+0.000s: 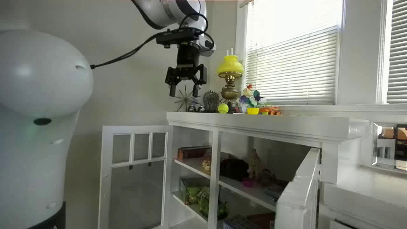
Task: Put the white object inside the yellow cup
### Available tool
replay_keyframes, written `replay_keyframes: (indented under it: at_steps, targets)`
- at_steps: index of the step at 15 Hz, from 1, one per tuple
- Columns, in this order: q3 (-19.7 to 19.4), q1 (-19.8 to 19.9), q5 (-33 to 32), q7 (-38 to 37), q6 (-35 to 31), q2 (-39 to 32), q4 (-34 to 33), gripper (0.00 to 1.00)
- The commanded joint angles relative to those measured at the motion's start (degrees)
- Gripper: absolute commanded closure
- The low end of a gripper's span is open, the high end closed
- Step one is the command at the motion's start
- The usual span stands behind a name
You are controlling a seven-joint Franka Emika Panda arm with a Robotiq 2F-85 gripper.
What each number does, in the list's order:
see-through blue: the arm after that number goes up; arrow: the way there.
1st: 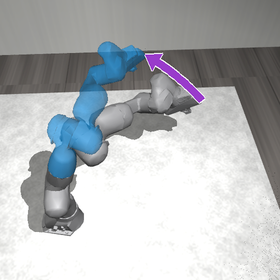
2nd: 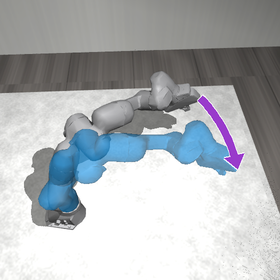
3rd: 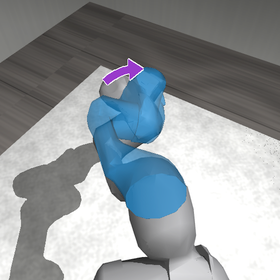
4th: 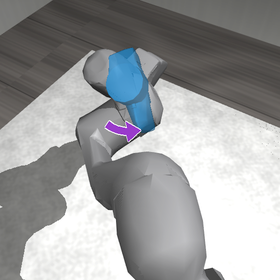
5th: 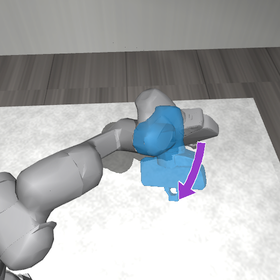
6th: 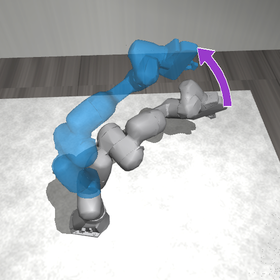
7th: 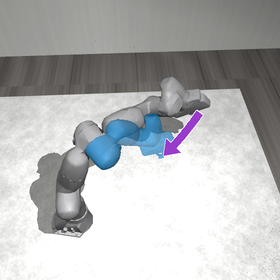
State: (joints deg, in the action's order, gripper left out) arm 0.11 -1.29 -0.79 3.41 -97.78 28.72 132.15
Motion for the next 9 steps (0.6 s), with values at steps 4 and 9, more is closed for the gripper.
replay_keyframes:
  at_steps: [4, 9]
  targets:
    - [0.0, 0.0, 0.0, 0.0, 0.1, 0.0, -0.1, 0.0]
    - [-0.1, 0.3, -0.2, -0.6, -2.2, -2.6, -1.4, 0.0]
